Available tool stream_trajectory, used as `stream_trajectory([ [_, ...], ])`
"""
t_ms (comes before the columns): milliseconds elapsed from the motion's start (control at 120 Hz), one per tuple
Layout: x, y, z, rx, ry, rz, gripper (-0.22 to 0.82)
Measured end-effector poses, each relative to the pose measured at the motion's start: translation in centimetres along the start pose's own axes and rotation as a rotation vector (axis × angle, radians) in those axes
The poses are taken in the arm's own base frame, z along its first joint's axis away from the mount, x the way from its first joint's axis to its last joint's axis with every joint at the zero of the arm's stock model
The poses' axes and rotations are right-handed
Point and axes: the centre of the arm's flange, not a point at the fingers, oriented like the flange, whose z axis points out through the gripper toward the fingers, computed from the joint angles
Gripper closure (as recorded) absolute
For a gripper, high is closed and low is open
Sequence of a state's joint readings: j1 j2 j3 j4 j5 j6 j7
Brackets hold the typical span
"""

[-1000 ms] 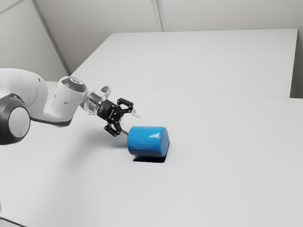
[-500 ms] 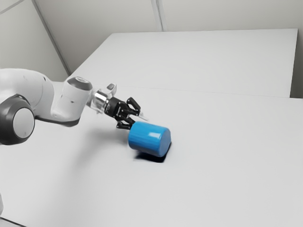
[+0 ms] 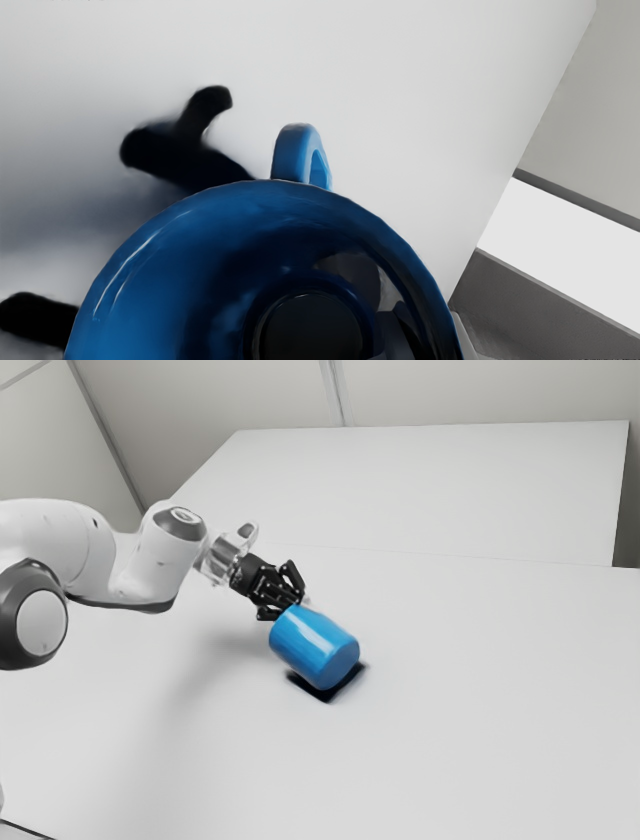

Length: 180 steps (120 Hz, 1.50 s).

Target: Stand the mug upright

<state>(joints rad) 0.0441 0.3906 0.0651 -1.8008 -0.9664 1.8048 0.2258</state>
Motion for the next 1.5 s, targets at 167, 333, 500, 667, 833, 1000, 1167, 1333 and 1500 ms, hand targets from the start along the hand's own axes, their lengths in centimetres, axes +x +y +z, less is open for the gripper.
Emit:
stream_trajectory([
  [167,-3.1,5.2,-2.1,0.307,0.027,0.2,0.78],
  [333,-6.1,7.4,-3.0,0.596,0.043,0.327,0.79],
  [500,-7.8,6.3,-2.6,0.802,0.066,0.385,0.79],
  [667,-8.7,5.8,-1.3,0.902,0.139,0.443,0.79],
  [833,-9.1,5.7,-0.9,0.913,0.23,0.455,0.78],
  [1000,-9.2,5.0,-0.2,0.907,0.281,0.431,0.78],
  [1167,-9.1,3.8,0.7,0.9,0.298,0.394,0.78],
  [1333,-8.8,3.7,1.2,0.889,0.312,0.371,0.63],
  [1500,-9.5,4.8,1.2,0.876,0.312,0.371,0.3],
])
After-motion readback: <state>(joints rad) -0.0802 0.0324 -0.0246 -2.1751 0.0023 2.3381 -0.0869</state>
